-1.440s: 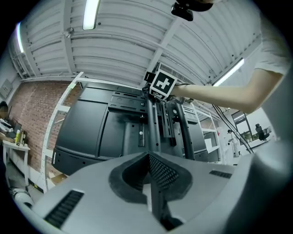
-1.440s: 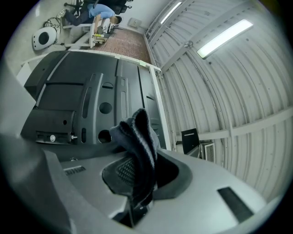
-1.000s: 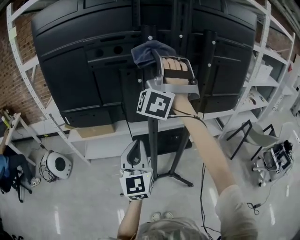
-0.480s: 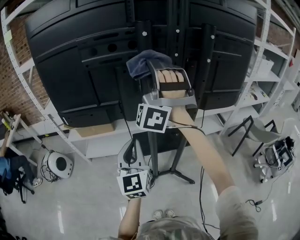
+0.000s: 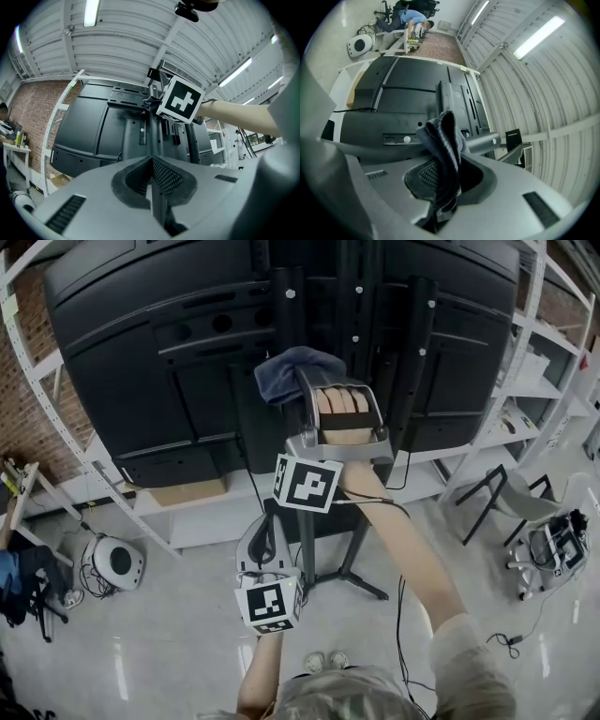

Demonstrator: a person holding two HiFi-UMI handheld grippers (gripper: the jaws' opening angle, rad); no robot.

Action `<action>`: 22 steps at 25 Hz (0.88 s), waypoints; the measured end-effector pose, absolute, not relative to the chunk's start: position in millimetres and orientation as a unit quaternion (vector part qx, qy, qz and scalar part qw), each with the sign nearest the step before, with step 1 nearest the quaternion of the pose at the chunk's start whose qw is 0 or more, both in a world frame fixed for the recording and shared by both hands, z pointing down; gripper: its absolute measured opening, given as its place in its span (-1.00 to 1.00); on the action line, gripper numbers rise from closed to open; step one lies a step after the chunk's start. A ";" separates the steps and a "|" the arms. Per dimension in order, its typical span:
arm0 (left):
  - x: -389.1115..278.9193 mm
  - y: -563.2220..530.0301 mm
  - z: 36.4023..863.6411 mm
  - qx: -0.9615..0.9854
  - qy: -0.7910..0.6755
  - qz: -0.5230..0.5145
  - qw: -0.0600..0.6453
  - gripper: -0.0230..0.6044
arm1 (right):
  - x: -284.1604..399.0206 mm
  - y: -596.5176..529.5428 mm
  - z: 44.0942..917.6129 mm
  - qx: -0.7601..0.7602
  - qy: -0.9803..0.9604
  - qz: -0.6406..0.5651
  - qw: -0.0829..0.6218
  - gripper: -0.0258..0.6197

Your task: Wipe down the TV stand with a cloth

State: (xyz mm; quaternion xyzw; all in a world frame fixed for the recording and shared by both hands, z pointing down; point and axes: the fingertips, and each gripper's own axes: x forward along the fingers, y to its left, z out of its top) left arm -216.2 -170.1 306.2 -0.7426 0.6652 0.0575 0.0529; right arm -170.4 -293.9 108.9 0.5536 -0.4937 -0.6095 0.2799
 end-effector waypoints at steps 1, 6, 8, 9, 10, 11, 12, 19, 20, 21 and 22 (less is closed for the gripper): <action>-216.6 -170.6 308.1 -0.743 0.665 0.056 0.051 -0.88 | -170.8 -295.0 114.1 0.551 -0.492 -0.611 0.285 -0.74; -217.6 -170.8 311.9 -0.741 0.667 0.055 0.046 -0.88 | -168.9 -294.3 134.0 0.542 -0.495 -0.611 0.295 -0.74; -217.7 -171.4 311.5 -0.741 0.668 0.056 0.046 -0.88 | -168.7 -294.2 140.4 0.537 -0.496 -0.613 0.299 -0.74; -217.2 -171.4 312.1 -0.740 0.668 0.057 0.045 -0.88 | -168.8 -293.9 143.9 0.534 -0.497 -0.614 0.301 -0.74; -216.4 -171.2 313.3 -0.741 0.668 0.057 0.044 -0.88 | -168.8 -293.5 147.5 0.533 -0.498 -0.613 0.303 -0.74; -215.3 -170.8 314.9 -0.741 0.668 0.056 0.043 -0.88 | -168.7 -293.1 151.5 0.531 -0.501 -0.612 0.304 -0.74; -214.4 -170.4 316.5 -0.741 0.668 0.056 0.043 -0.88 | -168.6 -292.8 155.5 0.530 -0.503 -0.611 0.305 -0.74; -217.0 -169.0 322.1 -0.737 0.673 0.051 0.038 -0.88 | -168.8 -293.2 182.6 0.523 -0.519 -0.600 0.312 -0.74; -217.7 -168.6 322.7 -0.737 0.673 0.050 0.038 -0.88 | -168.9 -293.2 186.4 0.522 -0.520 -0.599 0.313 -0.74; -218.5 -168.0 323.3 -0.736 0.674 0.050 0.038 -0.88 | -169.0 -292.9 190.3 0.521 -0.522 -0.598 0.315 -0.74; -219.2 -167.4 323.9 -0.736 0.674 0.050 0.038 -0.88 | -169.1 -292.6 194.1 0.519 -0.524 -0.596 0.316 -0.74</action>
